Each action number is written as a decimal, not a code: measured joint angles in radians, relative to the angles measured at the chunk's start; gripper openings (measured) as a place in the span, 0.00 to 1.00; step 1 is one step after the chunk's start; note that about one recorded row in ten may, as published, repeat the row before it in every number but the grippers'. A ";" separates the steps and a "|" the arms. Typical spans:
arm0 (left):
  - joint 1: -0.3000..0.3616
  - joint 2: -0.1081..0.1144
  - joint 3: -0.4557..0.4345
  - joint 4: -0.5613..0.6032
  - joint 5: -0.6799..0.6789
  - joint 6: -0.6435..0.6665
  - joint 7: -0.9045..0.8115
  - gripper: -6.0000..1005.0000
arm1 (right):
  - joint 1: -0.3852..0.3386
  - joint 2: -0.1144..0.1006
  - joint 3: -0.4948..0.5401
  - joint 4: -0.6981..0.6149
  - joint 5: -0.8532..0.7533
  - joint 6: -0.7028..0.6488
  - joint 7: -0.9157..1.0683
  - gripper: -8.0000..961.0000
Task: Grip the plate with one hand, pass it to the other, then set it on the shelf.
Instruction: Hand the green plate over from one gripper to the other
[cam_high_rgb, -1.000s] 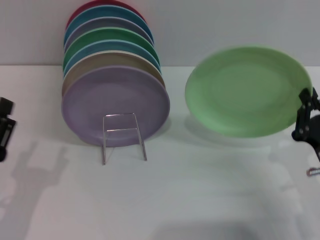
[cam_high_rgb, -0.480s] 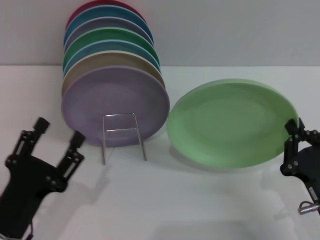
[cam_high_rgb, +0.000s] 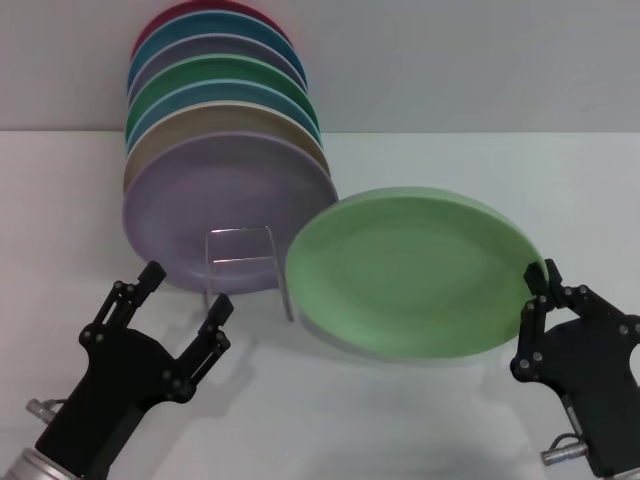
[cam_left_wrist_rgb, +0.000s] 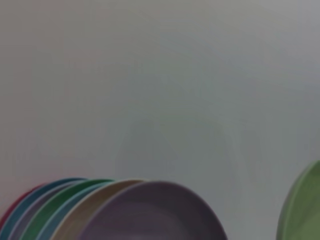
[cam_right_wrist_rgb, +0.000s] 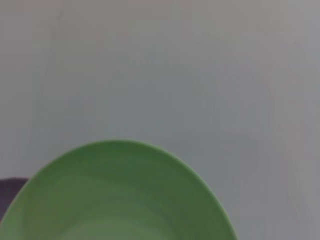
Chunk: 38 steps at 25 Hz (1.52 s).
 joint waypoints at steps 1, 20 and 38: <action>-0.002 0.000 0.000 -0.002 0.000 -0.008 0.002 0.80 | -0.001 0.000 -0.021 0.013 0.023 -0.007 -0.032 0.03; -0.040 0.000 0.003 -0.049 0.000 -0.119 0.090 0.80 | -0.009 -0.002 -0.101 0.113 0.098 -0.018 -0.364 0.03; -0.094 0.000 0.011 -0.069 0.000 -0.194 0.084 0.80 | 0.009 -0.003 -0.123 0.121 0.101 0.027 -0.378 0.03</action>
